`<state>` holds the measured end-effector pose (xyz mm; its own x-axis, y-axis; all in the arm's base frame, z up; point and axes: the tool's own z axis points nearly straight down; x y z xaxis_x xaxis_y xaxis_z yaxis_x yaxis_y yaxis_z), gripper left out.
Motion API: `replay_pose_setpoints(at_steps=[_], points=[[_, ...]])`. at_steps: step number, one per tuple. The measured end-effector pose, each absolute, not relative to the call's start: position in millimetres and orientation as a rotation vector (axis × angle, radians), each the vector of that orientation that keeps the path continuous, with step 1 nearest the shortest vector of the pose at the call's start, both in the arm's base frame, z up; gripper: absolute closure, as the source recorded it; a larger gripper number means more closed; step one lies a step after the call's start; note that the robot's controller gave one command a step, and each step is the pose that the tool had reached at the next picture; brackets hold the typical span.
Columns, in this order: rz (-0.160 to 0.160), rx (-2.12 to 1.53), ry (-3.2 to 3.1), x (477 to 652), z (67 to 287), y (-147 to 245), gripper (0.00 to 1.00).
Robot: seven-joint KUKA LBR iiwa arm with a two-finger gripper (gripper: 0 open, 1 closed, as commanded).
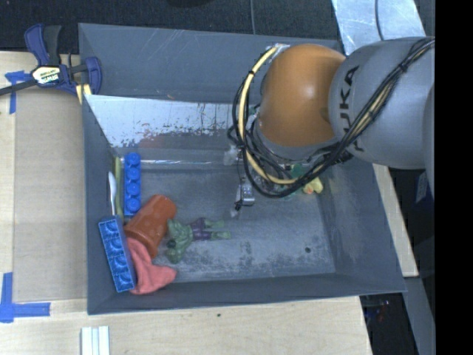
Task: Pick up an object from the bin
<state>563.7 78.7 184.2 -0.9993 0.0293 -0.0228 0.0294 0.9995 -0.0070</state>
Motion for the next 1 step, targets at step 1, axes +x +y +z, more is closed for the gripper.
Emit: replay_pose_setpoints(at_steps=[1], points=[[-0.005, 0.067, 3.11, 535.2, 176.4, 114.3, 0.0]])
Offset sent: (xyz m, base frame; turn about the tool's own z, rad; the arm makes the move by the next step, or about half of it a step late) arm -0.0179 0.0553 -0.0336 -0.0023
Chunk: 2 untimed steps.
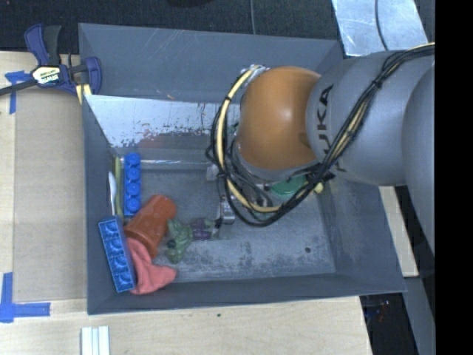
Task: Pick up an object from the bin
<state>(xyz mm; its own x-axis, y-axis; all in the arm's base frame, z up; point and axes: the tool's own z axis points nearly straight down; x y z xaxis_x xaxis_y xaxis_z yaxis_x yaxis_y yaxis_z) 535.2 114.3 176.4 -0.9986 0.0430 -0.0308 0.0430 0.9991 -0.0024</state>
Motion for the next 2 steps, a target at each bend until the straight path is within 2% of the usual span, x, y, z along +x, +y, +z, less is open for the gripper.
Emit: replay_pose_setpoints(at_steps=[1, 2], points=[[-0.01, 0.057, 3.116, 533.2, 159, 126, 0.0], [-0.011, -0.085, 3.115, 505.4, 164, 125, 0.0]])
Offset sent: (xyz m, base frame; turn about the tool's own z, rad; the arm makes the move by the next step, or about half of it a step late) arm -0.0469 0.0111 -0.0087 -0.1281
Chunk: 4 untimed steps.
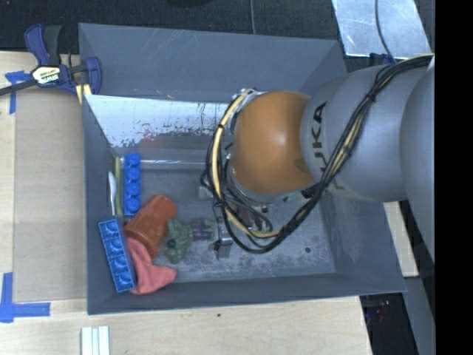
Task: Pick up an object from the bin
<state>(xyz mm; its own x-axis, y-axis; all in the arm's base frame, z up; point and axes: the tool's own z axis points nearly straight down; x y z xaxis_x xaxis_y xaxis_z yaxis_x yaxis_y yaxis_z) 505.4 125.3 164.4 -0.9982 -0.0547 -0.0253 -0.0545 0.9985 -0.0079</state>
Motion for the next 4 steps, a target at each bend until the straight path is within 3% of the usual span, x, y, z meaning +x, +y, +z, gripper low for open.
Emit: replay_pose_setpoints(at_steps=[1, 2, 3, 4], points=[[-0.01, -0.078, 3.109, 516.3, 163, 95, 0.0], [-0.01, -0.099, 3.1, 520.6, 138, 90, 0.0], [-0.01, -0.024, 3.109, 542.0, 140, 98, 0.0], [-0.009, -0.016, 3.102, 531.4, 100, 96, 0.0]])
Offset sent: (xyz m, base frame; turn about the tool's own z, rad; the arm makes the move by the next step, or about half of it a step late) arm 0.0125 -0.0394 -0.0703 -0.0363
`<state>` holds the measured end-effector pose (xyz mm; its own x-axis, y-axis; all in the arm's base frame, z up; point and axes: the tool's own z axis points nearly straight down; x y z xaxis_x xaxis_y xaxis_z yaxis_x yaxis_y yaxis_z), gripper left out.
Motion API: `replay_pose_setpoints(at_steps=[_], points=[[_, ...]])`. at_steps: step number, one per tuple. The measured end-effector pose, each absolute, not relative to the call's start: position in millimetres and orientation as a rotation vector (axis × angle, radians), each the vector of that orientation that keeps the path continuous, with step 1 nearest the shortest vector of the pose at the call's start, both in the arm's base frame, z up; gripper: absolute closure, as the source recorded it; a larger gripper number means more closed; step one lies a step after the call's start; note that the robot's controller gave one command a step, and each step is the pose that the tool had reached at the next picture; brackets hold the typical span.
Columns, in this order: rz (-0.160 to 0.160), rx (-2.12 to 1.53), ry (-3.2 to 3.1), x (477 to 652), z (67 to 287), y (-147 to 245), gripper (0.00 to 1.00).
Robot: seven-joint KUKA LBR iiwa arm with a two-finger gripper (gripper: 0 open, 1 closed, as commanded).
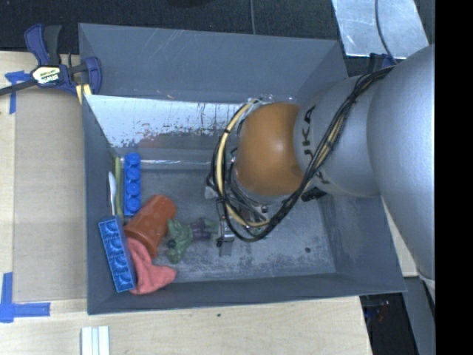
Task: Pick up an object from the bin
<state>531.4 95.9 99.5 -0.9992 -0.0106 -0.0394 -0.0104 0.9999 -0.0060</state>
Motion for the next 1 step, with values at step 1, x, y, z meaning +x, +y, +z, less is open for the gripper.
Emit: replay_pose_setpoints(at_steps=[1], points=[[-0.01, -0.014, 3.108, 528.1, 123.0, 103.5, 0.0]])
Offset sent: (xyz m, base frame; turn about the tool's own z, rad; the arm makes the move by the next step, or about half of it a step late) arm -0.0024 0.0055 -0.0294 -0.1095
